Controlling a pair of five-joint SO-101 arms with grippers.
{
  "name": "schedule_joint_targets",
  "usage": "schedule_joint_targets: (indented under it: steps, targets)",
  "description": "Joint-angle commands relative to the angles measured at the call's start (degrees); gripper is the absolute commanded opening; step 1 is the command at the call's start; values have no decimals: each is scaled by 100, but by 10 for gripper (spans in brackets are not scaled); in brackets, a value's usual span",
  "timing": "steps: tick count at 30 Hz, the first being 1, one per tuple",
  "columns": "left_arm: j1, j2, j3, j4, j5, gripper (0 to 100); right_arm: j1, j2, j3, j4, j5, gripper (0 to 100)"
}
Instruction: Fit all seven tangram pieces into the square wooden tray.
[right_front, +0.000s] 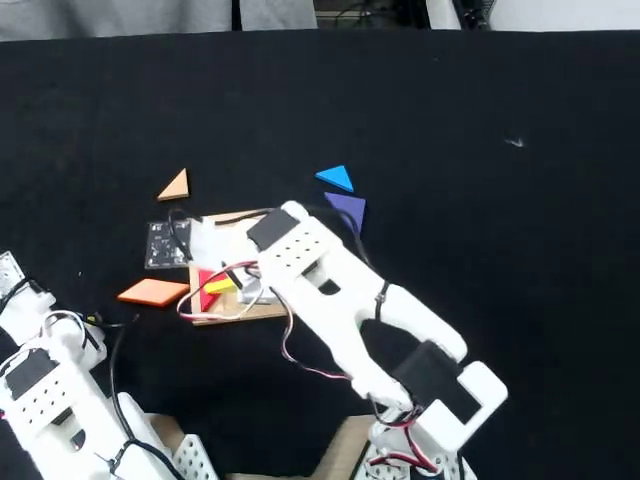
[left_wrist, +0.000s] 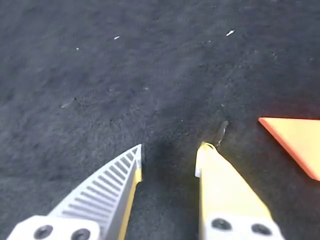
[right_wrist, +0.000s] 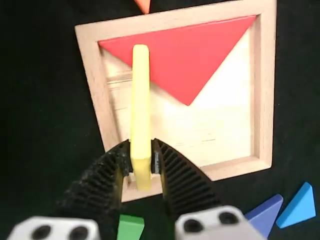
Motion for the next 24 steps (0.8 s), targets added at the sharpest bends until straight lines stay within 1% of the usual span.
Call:
schedule_joint_targets:
  steps: [1,7,10,17,24]
  targets:
    - [92,-88,-75,-88,53,188,-132,-48,119,-325,-62,11]
    - [92,-88,-66,-114,53,188,-141,-48,145,79,-44,11]
    - [92,-88,-66,-114,53,188,-141,-48,154,220,193,11]
    - [92,-88,-66,-114,53,188,79,-40,163,237,246,11]
    - [92,-88,-66,-114,53,188,70,-48,207,352,290,11]
